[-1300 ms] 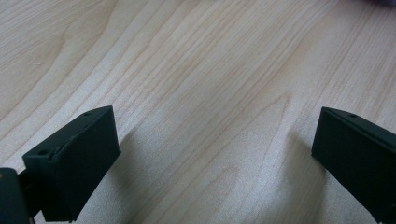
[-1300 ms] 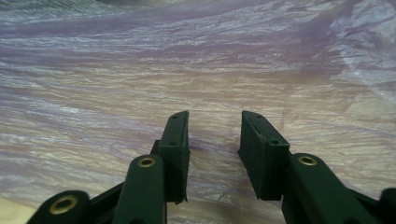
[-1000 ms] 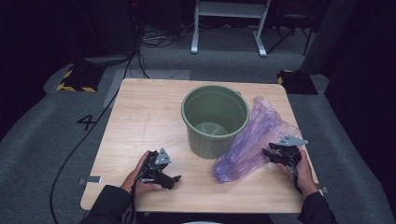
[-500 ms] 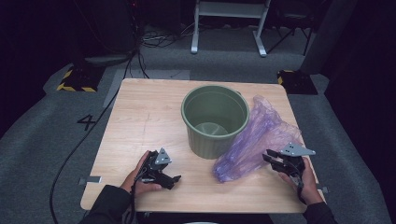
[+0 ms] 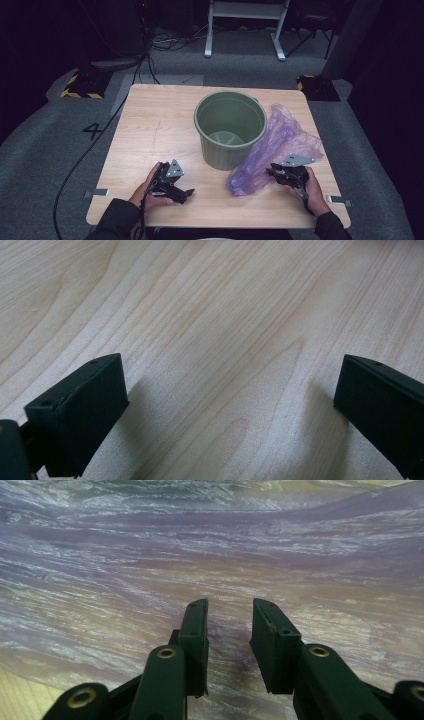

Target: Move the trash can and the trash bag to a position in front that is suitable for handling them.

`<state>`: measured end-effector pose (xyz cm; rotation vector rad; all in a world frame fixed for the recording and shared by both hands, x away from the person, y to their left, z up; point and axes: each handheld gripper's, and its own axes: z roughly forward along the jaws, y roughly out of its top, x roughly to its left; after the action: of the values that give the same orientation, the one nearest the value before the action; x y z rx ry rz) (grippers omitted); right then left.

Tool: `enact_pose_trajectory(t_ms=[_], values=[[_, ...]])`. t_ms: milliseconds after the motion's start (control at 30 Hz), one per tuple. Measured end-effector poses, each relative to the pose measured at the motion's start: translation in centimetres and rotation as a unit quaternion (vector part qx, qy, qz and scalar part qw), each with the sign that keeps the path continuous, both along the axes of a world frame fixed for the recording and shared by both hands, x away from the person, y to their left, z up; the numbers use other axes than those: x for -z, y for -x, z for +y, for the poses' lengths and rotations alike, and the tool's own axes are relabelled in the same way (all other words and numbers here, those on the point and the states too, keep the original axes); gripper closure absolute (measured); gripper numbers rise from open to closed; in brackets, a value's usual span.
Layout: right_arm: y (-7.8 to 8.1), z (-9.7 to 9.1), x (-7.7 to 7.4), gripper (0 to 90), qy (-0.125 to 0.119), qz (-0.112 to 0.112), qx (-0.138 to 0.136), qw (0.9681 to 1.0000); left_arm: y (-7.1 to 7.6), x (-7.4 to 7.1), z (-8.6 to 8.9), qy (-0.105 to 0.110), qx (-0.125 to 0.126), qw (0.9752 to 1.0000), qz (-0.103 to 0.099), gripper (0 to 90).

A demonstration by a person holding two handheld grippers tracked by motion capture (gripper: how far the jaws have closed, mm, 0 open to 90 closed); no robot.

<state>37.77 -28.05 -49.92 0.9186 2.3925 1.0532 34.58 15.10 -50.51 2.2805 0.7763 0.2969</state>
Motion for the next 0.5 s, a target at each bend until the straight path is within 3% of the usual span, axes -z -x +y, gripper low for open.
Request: enact_pose_trajectory(t_ms=[167, 300, 333, 367, 433, 500], values=[[0.4, -0.8, 0.0, 65.4, 0.013, -0.013, 0.002, 0.9998, 0.0, 0.0, 0.0, 0.000, 0.001, 1.0000, 0.000, 0.3], [0.6, -2.3, 0.0, 52.6, 0.010, -0.017, 0.019, 0.9996, 0.0, 0.0, 0.0, 0.000, 0.002, 1.0000, 0.000, 0.3], [0.9, -3.0, -0.5, 44.8, 0.001, -0.019, 0.032, 0.9993, 0.0, 0.0, 0.0, 0.000, 0.002, 1.0000, 0.000, 0.3], [0.9, -3.0, -0.5, 44.8, 0.001, -0.019, 0.032, 0.9993, 0.0, 0.0, 0.0, 0.000, 0.002, 1.0000, 0.000, 0.3], [1.7, -4.2, -1.6, 35.6, -0.022, -0.032, 0.061, 0.9974, 0.0, 0.0, 0.1, 0.001, 0.002, 1.0000, 0.000, 0.3], [2.4, -5.0, -2.3, 30.7, -0.034, -0.036, 0.068, 0.9965, 0.0, 0.0, 0.1, 0.001, 0.002, 1.0000, 0.000, 0.3]])
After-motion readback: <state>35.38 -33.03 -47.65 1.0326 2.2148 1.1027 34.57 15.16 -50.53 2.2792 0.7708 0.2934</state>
